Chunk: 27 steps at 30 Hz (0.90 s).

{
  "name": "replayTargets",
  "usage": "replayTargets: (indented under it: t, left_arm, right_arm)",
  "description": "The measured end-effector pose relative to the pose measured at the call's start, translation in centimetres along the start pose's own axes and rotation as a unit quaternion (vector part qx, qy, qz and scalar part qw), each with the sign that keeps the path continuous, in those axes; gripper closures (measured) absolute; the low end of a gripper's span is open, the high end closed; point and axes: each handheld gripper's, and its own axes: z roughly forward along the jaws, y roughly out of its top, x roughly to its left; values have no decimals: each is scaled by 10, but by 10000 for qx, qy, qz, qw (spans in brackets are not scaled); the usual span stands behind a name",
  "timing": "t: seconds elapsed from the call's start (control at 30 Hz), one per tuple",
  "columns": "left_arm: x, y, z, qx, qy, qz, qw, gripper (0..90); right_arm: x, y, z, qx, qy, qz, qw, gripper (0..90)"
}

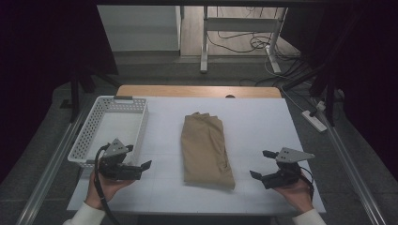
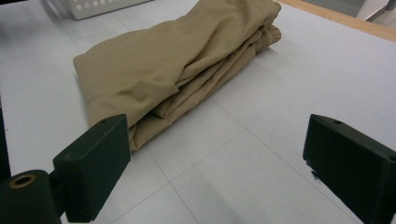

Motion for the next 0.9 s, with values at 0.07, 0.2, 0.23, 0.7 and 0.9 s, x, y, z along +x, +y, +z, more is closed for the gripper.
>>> replayTargets:
  t: [0.07,0.2,0.23,0.7,0.9]
  left_arm:
    - [0,1,0,14,-3,23,10000,98]
    - [1,1,0,15,0,25,10000,98]
    - [1,1,0,15,0,25,10000,98]
    - [2,3,0,1,9,-22,10000,98]
    - [2,3,2,56,8,0,10000,98]
  right_arm:
    - [-1,-1,1,6,26,6,10000,71]
    - [-1,-3,3,83,68,45,9999,72]
    - [-1,-3,3,82,70,45,9999,72]
    - [1,2,1,-65,197,181,9996,72]
    - [6,7,0,-117,217,155,9996,74]
